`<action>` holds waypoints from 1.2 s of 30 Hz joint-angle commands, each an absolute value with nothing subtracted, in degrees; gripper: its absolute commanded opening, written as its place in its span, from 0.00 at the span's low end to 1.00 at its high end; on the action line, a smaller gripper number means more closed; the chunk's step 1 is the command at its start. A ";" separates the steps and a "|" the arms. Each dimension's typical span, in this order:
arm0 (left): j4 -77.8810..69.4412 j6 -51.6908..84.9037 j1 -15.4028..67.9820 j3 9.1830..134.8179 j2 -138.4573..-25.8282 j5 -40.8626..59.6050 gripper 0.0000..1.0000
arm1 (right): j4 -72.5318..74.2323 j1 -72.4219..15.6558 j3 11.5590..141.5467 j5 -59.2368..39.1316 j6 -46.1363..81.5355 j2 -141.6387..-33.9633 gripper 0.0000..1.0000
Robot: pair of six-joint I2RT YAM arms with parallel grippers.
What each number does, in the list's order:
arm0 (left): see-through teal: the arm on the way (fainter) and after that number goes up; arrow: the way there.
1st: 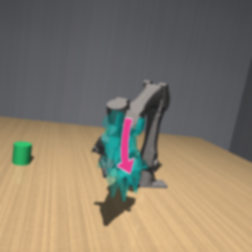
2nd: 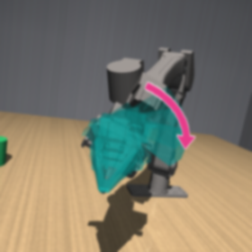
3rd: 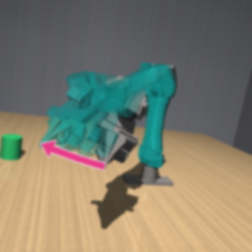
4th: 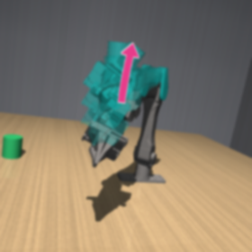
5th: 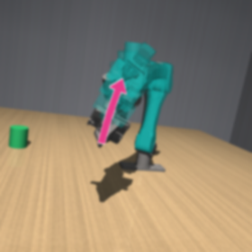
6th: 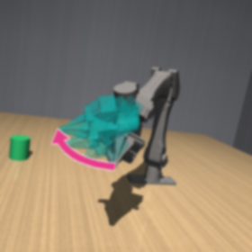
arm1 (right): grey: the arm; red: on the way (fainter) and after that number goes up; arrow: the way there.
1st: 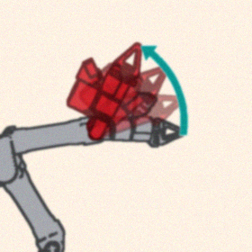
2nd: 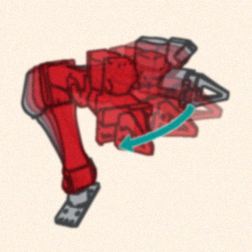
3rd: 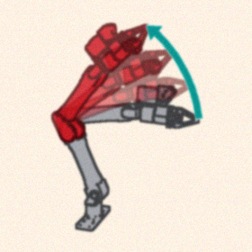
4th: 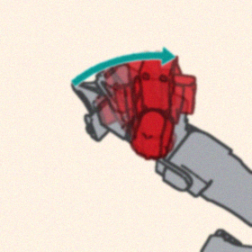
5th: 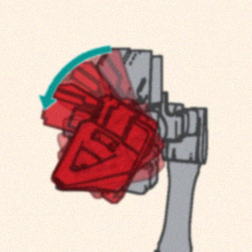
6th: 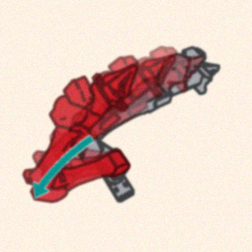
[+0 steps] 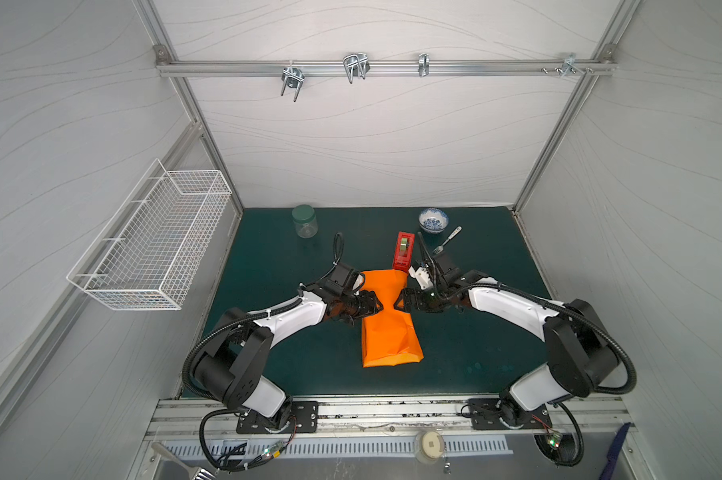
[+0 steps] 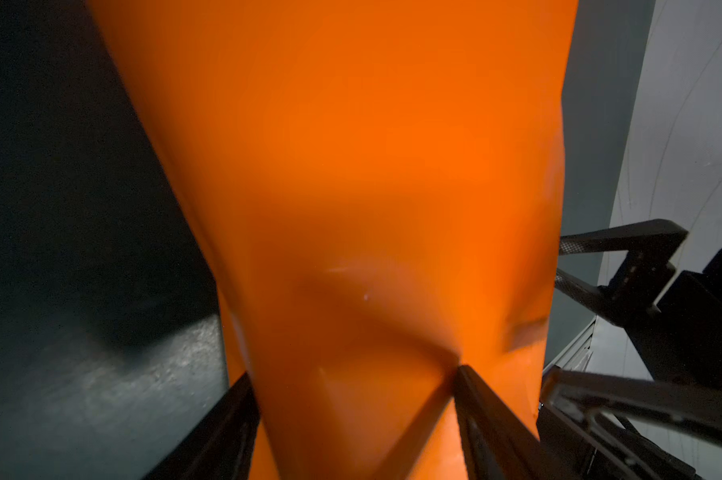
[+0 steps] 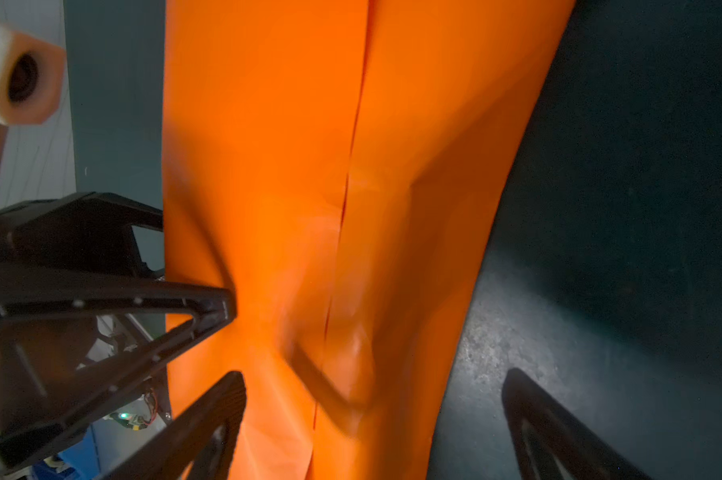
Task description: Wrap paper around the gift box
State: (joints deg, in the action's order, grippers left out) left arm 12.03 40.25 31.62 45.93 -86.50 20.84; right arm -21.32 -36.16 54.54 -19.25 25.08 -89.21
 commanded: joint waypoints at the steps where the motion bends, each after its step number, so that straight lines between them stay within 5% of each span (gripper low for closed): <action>1: 13.72 39.68 31.83 44.56 -87.62 17.86 0.73 | -20.50 -36.67 55.62 -22.20 25.46 -91.62 0.99; 9: 13.42 39.94 31.85 45.18 -87.19 18.67 0.73 | -16.62 -36.85 54.59 -27.77 28.55 -94.42 0.95; 30: 11.79 42.42 30.67 46.65 -84.26 23.49 0.79 | -17.08 -36.82 50.67 -24.39 29.05 -92.99 0.73; 36: 8.63 44.78 31.86 46.29 -85.37 27.96 0.72 | -16.48 -36.81 50.88 -24.97 29.53 -92.86 0.74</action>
